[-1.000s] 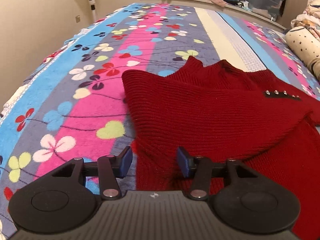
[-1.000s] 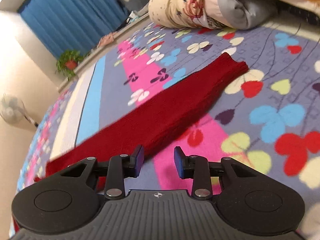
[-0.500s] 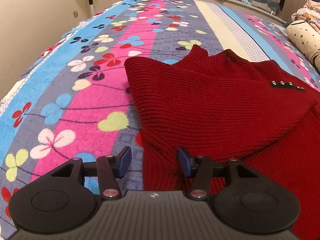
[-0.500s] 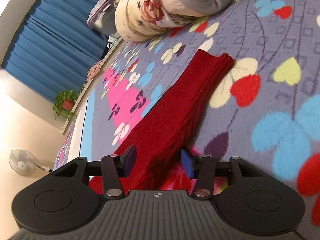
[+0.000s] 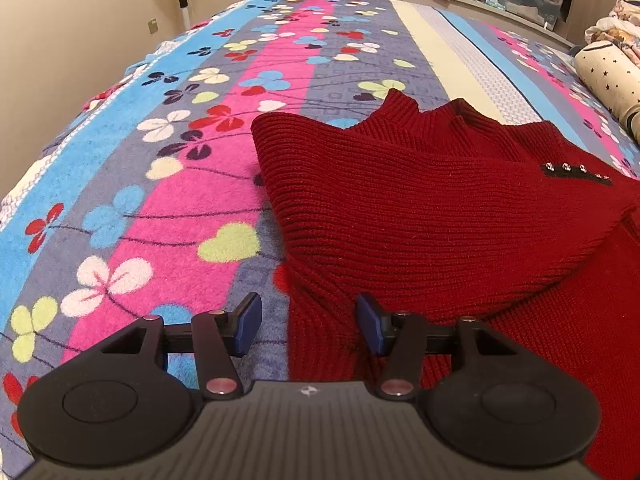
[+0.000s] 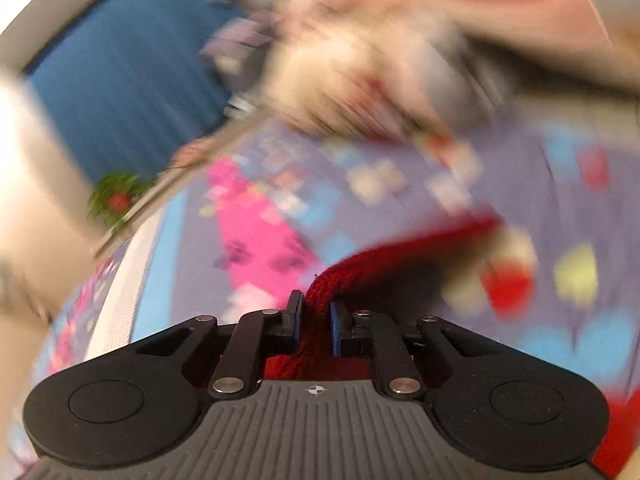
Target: Fold small clothes
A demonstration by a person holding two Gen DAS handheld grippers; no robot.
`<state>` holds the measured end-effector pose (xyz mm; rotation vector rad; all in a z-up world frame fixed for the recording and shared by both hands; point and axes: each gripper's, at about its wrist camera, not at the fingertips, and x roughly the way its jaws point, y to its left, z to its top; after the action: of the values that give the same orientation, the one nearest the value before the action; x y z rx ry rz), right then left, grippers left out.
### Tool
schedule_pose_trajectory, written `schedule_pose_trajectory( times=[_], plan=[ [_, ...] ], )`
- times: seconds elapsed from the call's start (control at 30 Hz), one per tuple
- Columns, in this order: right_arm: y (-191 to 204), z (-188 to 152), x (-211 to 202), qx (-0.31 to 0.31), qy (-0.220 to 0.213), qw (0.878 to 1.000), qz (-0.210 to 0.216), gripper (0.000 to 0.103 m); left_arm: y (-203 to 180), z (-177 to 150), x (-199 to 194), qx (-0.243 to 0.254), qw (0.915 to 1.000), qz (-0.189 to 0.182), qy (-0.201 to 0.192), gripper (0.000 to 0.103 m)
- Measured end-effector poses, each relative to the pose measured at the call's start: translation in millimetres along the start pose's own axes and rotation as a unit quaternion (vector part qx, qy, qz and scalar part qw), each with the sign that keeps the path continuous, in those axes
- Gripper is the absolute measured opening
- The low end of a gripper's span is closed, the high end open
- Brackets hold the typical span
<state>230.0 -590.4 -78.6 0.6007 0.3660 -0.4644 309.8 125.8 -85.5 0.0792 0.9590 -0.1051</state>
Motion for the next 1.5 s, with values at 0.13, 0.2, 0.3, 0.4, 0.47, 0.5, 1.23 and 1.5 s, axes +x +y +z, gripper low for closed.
schedule_pose_trajectory(
  times=[0.13,0.2,0.3,0.4,0.47,0.5,1.23,1.5],
  plan=[
    [135.1,-21.4,-79.9,-0.225,-0.098,0.96,0.137,0.013,7.9,0.5,-3.3,-0.011,0.9999,-0.005,0.0,0.059],
    [194.1,-50.9,-115.3,-0.27,-0.1,0.929,0.233,0.014,15.0,0.3,-5.2,-0.029,0.9995,-0.014,0.002,0.058],
    [265.1,-115.9,-138.1,-0.287,0.002,0.888,0.359,0.018,26.7,0.9,-9.8,-0.06,0.9978,-0.027,0.0,0.058],
    [297.2,-189.9,-124.3,-0.309,0.167,0.854,0.384,0.027,37.8,2.0,-16.7,-0.096,0.9944,-0.045,-0.01,0.058],
    [297.6,-225.1,-124.2,-0.352,0.241,0.826,0.37,0.027,43.9,2.6,-22.3,-0.117,0.9913,-0.055,-0.024,0.053],
    [292.7,-231.1,-131.8,-0.376,0.241,0.821,0.355,0.027,46.8,3.4,-25.5,-0.128,0.9893,-0.062,-0.035,0.042],
    [140.3,-177.3,-139.1,-0.333,0.284,0.889,0.131,0.043,-6.7,8.8,25.0,-0.178,0.9704,-0.16,-0.031,0.011],
    [148.6,-182.8,-142.3,-0.357,0.277,0.883,0.129,0.045,19.5,15.2,-20.6,-0.18,0.9786,-0.018,-0.098,0.009]
  ],
)
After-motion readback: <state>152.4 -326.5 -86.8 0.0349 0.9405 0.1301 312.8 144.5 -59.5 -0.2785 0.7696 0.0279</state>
